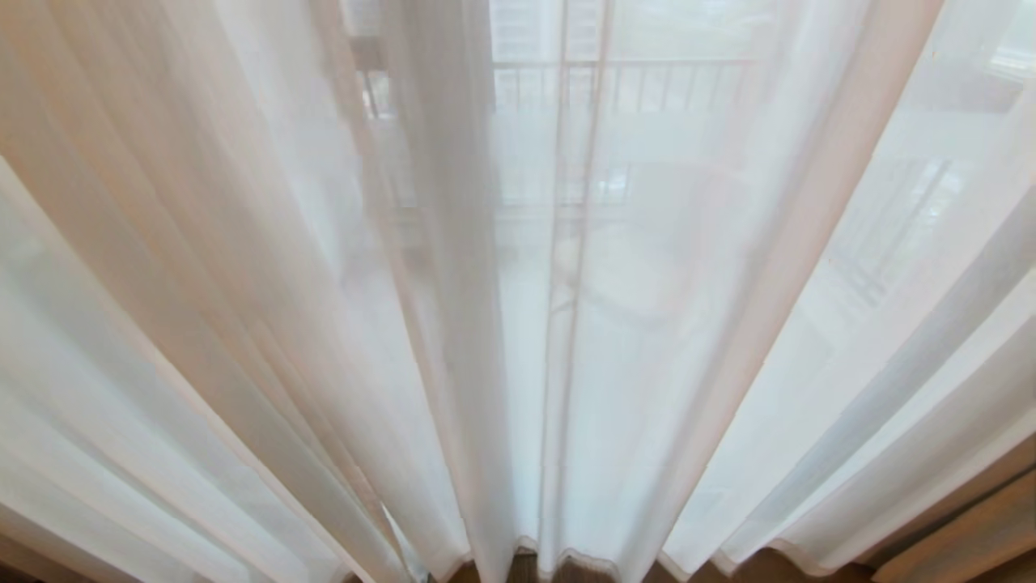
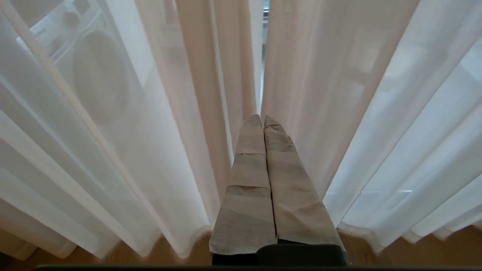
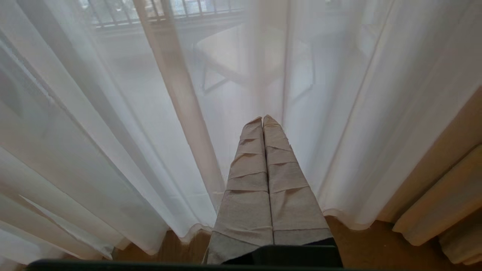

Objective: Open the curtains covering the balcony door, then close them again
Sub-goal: Close the outer curtains on both sides

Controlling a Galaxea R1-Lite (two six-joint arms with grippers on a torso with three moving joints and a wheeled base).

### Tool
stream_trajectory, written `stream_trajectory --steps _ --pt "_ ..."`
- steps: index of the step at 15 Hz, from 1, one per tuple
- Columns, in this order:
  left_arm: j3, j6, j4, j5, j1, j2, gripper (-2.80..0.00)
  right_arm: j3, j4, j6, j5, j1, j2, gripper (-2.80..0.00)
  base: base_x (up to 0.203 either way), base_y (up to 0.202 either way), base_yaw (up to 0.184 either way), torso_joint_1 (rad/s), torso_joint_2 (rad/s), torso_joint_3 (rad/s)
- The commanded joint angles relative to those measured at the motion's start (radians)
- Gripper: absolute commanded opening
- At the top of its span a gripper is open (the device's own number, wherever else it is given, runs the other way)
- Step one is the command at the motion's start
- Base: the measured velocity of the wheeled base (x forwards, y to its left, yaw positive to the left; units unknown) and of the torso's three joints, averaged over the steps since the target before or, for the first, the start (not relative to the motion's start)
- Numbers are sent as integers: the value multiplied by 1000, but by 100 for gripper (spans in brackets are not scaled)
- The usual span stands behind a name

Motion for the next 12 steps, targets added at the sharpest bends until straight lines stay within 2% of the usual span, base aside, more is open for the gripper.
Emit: stream_trajectory --steps 1,12 --pt "0 0 -1 0 0 0 -280 0 -1 1 -1 -1 1 -280 0 -192 0 7 6 6" --pt "0 0 -3 2 0 0 -280 0 -1 1 -1 0 1 -280 0 -190 1 1 2 3"
